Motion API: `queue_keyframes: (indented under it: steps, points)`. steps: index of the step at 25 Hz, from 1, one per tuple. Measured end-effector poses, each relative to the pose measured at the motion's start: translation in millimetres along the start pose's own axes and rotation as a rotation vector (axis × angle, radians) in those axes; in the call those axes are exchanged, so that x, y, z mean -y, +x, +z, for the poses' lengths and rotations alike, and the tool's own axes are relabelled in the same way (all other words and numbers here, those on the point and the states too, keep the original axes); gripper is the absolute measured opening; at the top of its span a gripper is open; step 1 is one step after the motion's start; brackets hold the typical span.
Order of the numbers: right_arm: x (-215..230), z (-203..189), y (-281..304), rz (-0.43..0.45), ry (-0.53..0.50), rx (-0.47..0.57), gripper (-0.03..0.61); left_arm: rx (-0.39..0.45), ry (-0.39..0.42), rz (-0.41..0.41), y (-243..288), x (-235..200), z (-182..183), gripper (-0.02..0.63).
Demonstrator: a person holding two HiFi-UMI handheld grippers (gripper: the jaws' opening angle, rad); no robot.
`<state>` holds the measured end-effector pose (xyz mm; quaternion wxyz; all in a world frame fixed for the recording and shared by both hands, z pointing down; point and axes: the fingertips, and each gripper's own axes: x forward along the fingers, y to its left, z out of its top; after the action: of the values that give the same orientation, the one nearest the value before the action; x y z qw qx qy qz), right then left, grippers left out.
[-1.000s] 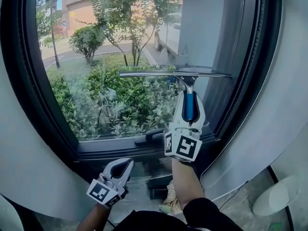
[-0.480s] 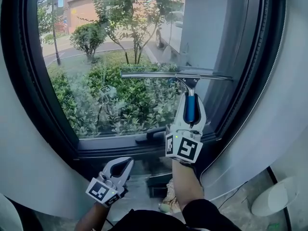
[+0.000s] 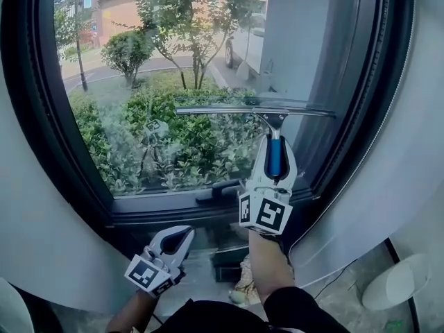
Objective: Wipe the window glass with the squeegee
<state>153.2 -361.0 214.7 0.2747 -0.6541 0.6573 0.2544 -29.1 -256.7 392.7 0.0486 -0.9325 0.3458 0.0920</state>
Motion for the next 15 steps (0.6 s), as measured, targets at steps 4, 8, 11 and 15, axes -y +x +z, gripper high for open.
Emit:
queue_keyframes:
  steps: [4,8,11,15]
  points:
    - [-0.5,-1.3,-3.4,0.003,-0.002,-0.009,0.135,-0.009,-0.004,-0.002,0.9,2.5,-5.4,0.000]
    - [-0.7,-5.4,-8.6,0.008,-0.010,-0.020,0.135,-0.008,-0.012,-0.008,1.5,5.4,-9.2,0.000]
    - [0.8,-6.4,-11.5,0.008,-0.010,-0.030,0.135,0.004,-0.020,-0.010,3.7,9.7,-7.2,0.000]
    - [1.7,-11.0,-15.1,0.010,-0.014,-0.040,0.135,-0.004,-0.025,-0.002,2.7,11.2,-11.7,0.000]
